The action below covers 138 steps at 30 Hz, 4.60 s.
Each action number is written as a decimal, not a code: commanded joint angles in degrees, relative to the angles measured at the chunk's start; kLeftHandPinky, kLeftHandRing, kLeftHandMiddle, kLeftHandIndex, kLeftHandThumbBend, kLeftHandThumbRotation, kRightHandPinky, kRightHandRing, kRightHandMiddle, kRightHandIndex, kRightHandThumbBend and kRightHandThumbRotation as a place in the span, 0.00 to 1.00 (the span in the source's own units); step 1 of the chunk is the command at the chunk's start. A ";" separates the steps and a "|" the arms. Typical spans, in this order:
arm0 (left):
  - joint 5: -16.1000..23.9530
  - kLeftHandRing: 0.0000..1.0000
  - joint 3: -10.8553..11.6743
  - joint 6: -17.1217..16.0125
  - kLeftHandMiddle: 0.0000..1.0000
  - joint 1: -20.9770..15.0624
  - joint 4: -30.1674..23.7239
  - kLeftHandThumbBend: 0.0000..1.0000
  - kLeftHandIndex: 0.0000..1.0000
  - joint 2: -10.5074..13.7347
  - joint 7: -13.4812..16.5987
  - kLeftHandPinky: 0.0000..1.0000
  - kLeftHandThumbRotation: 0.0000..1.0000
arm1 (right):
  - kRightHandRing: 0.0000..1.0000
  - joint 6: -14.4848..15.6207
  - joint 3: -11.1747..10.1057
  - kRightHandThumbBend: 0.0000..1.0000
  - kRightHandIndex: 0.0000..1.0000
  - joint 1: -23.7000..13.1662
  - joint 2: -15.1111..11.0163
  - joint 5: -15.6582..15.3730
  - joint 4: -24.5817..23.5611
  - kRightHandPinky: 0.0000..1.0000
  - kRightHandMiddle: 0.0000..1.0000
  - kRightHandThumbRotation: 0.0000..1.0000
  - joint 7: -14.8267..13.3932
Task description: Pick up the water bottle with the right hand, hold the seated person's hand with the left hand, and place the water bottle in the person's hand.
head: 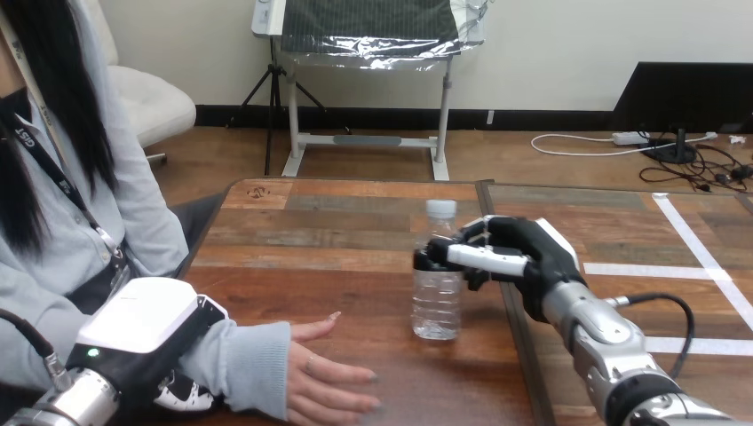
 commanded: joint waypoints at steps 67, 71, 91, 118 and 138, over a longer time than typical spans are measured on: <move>-2.41 0.28 0.21 -2.43 0.34 -9.94 -2.03 0.83 0.37 -7.84 -0.33 0.25 0.00 | 0.21 -12.49 3.84 0.72 0.34 -3.28 4.72 0.25 -2.35 0.17 0.29 0.00 13.63; -2.37 0.28 0.20 -4.27 0.34 -10.22 -0.72 0.84 0.37 -8.06 1.38 0.25 0.00 | 0.21 -12.81 2.79 0.72 0.34 -2.59 4.81 2.79 -2.65 0.17 0.30 0.00 16.83; -2.33 0.29 -0.29 -5.45 0.35 -11.61 1.77 0.84 0.37 -8.88 1.17 0.26 0.00 | 0.22 -15.54 1.59 0.72 0.35 0.30 4.64 8.14 -4.55 0.17 0.32 0.00 23.79; -1.76 0.33 -0.78 -5.60 0.39 -13.43 4.11 0.86 0.42 -9.83 1.73 0.30 0.00 | 0.24 -17.72 0.31 0.74 0.36 1.75 4.46 11.86 -5.72 0.19 0.35 0.00 26.83; -1.29 0.49 -0.65 -5.84 0.55 -13.59 5.03 0.92 0.59 -9.19 1.91 0.45 0.13 | 0.52 -14.71 0.86 0.89 0.64 0.97 3.94 11.26 -5.56 0.47 0.57 0.09 24.50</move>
